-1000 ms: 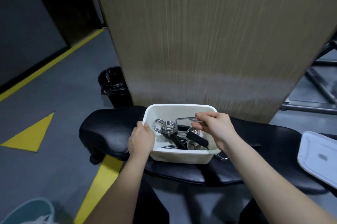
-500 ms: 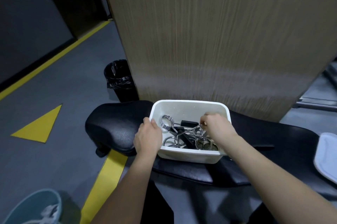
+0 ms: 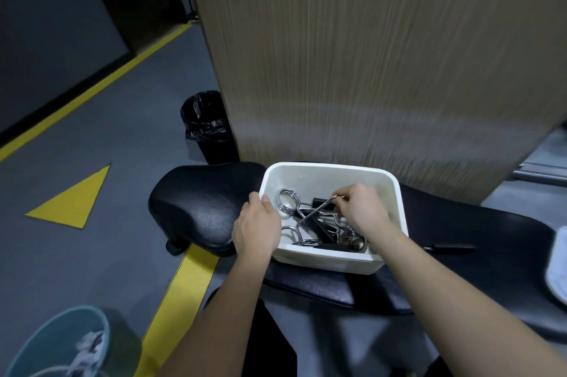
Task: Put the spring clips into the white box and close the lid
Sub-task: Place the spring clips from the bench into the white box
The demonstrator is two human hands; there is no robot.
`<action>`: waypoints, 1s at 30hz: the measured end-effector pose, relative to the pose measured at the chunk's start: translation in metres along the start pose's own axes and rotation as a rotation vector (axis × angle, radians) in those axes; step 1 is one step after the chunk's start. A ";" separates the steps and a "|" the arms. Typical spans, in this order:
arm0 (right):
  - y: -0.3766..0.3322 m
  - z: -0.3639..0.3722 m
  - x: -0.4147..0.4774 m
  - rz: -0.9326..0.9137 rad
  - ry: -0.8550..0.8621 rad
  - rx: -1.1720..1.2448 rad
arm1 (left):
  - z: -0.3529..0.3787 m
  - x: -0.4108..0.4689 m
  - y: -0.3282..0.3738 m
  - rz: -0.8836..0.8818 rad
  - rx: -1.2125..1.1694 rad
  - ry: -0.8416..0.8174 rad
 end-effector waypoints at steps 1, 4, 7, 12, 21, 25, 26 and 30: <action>0.001 0.003 -0.001 0.009 -0.004 -0.020 | 0.000 0.000 0.000 0.002 0.002 0.000; 0.000 0.005 -0.004 0.014 0.017 -0.121 | 0.000 0.000 0.001 0.006 0.007 0.003; -0.003 -0.002 -0.008 -0.004 0.117 -0.162 | 0.000 -0.001 0.003 0.008 0.011 0.007; -0.001 -0.017 -0.010 -0.001 0.223 -0.184 | -0.002 -0.003 0.003 -0.001 0.010 0.011; -0.010 -0.022 -0.031 -0.115 0.154 -0.216 | 0.000 -0.001 -0.001 -0.032 -0.007 -0.022; 0.019 -0.086 -0.070 -0.098 0.541 0.253 | -0.001 -0.004 0.001 -0.036 0.000 -0.028; 0.034 -0.096 -0.077 -0.067 0.584 0.306 | -0.002 -0.005 0.003 -0.035 0.004 -0.018; 0.110 -0.093 -0.083 0.177 0.444 0.206 | -0.011 -0.014 0.015 0.043 -0.021 0.052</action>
Point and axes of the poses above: each hand's wrist, its own x-axis towards the middle knuckle, its own z-axis out of the palm, y = z × x, the point moved 9 cm from there along x, towards the middle knuckle, and after that the axes turned 4 degrees about z, right-handed, at the moved point
